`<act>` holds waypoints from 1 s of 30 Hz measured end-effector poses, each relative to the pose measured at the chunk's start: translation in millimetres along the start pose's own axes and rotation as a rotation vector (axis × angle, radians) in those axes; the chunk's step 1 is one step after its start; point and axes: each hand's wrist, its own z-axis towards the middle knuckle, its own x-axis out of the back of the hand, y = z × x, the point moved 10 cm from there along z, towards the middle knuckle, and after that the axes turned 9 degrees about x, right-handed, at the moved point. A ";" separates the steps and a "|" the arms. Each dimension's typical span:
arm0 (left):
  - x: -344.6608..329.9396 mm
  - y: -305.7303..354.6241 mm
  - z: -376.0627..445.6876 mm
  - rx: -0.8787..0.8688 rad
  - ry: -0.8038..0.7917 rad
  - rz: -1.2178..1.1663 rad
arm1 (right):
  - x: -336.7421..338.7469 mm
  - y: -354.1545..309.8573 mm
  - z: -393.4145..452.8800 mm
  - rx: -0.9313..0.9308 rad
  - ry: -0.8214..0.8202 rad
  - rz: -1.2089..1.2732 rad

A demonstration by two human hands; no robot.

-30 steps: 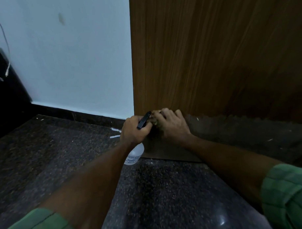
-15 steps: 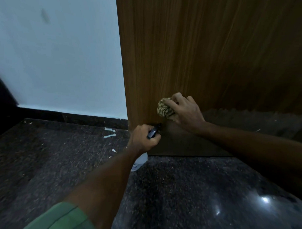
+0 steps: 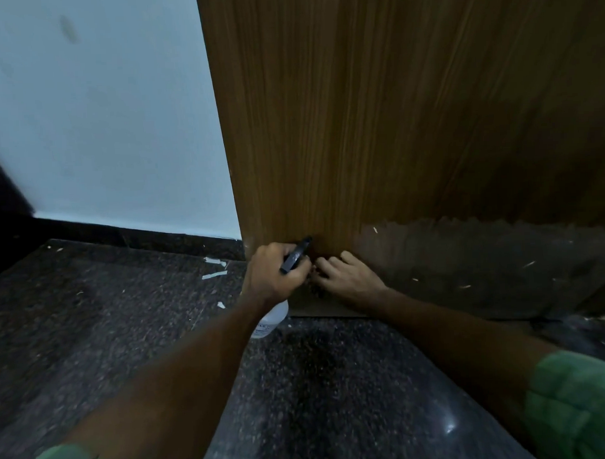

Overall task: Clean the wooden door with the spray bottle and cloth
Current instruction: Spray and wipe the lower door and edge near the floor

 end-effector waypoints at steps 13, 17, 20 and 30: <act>-28.8 50.3 8.8 -0.020 -0.060 0.000 | 22.6 44.9 -68.8 -0.099 -0.052 -0.039; -38.7 78.1 8.8 -0.042 -0.070 -0.027 | 41.9 63.3 -67.1 -0.214 -0.044 -0.038; -40.2 86.1 13.9 -0.034 -0.030 -0.035 | 78.8 115.0 -74.2 -0.628 0.107 0.031; -70.4 96.9 17.3 -0.017 -0.051 -0.061 | 40.9 77.5 -99.3 -0.309 -0.185 0.064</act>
